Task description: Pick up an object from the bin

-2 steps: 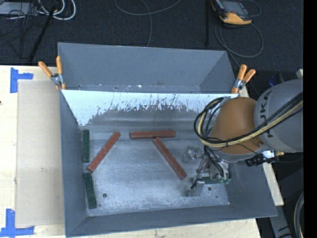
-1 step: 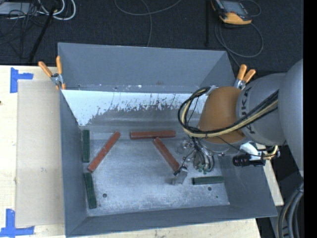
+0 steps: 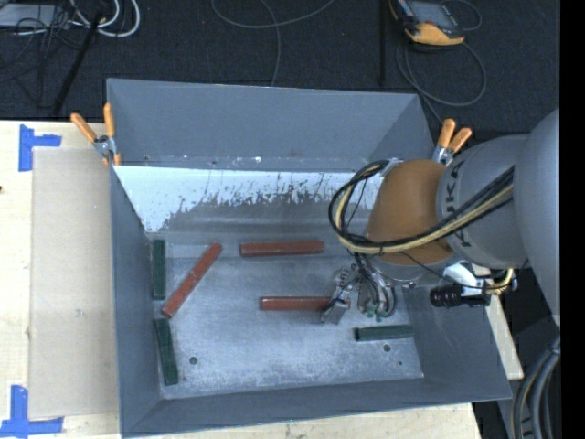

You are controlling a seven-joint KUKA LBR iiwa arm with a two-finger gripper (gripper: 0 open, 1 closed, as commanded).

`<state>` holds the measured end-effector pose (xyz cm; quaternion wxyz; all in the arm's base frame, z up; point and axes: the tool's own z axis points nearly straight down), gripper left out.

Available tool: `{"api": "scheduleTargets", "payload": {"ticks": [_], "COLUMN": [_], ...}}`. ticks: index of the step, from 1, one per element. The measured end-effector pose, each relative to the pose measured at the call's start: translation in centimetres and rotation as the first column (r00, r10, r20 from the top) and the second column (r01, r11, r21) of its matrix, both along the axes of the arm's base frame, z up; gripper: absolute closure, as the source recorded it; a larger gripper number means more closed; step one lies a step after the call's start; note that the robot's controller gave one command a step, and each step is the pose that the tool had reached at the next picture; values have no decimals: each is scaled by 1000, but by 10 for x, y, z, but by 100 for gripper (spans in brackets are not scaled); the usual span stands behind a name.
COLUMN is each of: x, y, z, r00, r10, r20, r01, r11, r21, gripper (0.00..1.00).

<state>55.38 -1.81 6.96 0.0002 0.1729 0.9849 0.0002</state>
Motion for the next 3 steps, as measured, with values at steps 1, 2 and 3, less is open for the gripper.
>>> {"api": "scheduleTargets", "payload": {"ticks": [1, 2, 3], "x": [0, 0, 0], "y": [0, 0, 0], "z": [0, 0, 0], "r00": [1000, 1000, 1000], "r10": [0, 0, 0], "r20": [0, -1, 0], "r01": [0, 0, 0], "r11": [1000, 1000, 1000], "r21": [0, 0, 0], "gripper": [0, 100, 0]}}
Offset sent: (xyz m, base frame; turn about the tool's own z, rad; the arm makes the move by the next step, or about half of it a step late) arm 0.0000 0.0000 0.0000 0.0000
